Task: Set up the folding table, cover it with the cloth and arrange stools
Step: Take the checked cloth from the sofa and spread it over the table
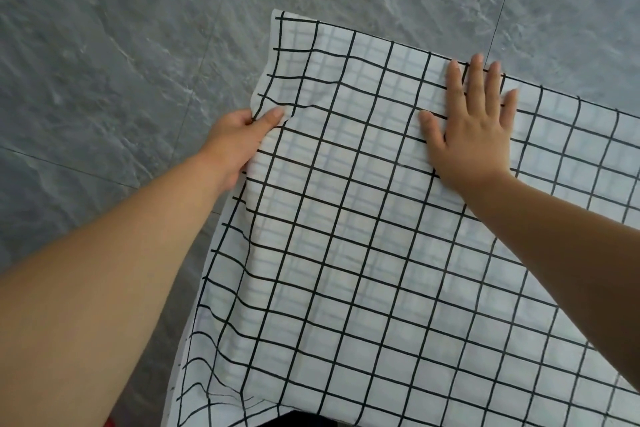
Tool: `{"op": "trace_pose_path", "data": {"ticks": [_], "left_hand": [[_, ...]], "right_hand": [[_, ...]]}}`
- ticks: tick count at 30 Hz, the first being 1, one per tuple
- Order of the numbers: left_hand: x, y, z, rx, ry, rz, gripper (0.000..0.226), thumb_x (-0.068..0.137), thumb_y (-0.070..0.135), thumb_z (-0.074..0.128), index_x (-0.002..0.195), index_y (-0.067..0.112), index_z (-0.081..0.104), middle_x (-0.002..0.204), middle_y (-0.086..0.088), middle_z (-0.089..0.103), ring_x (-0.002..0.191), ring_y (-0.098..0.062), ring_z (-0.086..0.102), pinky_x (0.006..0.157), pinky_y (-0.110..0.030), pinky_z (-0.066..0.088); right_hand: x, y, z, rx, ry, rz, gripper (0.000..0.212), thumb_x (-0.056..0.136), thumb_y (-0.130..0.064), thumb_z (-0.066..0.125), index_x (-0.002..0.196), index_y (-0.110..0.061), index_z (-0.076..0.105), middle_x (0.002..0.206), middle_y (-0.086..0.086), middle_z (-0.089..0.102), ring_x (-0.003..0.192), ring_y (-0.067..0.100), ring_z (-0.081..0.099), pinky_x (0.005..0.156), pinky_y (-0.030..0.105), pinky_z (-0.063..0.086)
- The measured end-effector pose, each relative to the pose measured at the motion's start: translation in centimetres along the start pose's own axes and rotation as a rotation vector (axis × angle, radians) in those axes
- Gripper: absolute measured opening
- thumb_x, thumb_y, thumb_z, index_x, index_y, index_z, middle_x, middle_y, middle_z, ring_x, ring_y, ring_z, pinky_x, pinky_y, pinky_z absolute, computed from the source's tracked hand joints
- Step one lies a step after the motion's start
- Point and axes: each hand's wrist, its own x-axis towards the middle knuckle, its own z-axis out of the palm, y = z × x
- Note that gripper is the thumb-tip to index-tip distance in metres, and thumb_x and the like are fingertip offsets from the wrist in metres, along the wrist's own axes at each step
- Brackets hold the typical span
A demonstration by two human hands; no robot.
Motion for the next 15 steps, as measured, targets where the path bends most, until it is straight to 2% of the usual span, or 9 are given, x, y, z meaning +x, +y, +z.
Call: {"op": "trace_pose_path", "data": {"ticks": [5,9,13,15], "left_hand": [[-1.2,0.0,-0.5,0.083,0.123,0.112,0.038,0.082,0.04,0.068,0.094,0.004,0.065,0.091,-0.008,0.071,0.082,-0.018,0.069,0.074,-0.034,0.057],[-2.2,-0.5,-2.0,0.137,0.158,0.115,0.069,0.068,0.06,0.068,0.092,-0.004,0.059,0.087,-0.016,0.068,0.077,-0.024,0.063,0.078,-0.05,0.053],[-2.7,-0.8,-2.8,0.132,0.191,0.114,0.043,0.08,0.045,0.069,0.091,0.004,0.066,0.093,-0.014,0.071,0.089,-0.029,0.067,0.082,-0.047,0.055],[-2.8,-0.9,-3.1,0.136,0.202,0.118,0.046,0.08,0.045,0.069,0.091,0.002,0.064,0.094,-0.017,0.07,0.091,-0.032,0.066,0.082,-0.047,0.055]], "right_hand": [[-0.6,-0.6,-0.1,0.003,-0.022,-0.007,0.07,0.094,-0.059,0.01,0.15,-0.021,-0.005,0.158,0.007,-0.011,0.144,0.026,-0.014,0.116,0.05,-0.005],[-1.0,-1.7,0.2,0.011,-0.025,-0.026,0.071,0.093,-0.06,0.009,0.151,-0.021,-0.005,0.158,0.007,-0.011,0.144,0.026,-0.014,0.116,0.05,-0.006],[-1.4,-2.9,0.5,0.009,-0.017,-0.031,0.07,0.094,-0.059,0.01,0.15,-0.021,-0.005,0.158,0.007,-0.01,0.144,0.026,-0.013,0.116,0.05,-0.006],[-1.6,-3.2,0.6,0.001,-0.013,-0.032,0.07,0.094,-0.059,0.009,0.15,-0.021,-0.005,0.158,0.007,-0.01,0.144,0.026,-0.013,0.116,0.051,-0.005]]}}
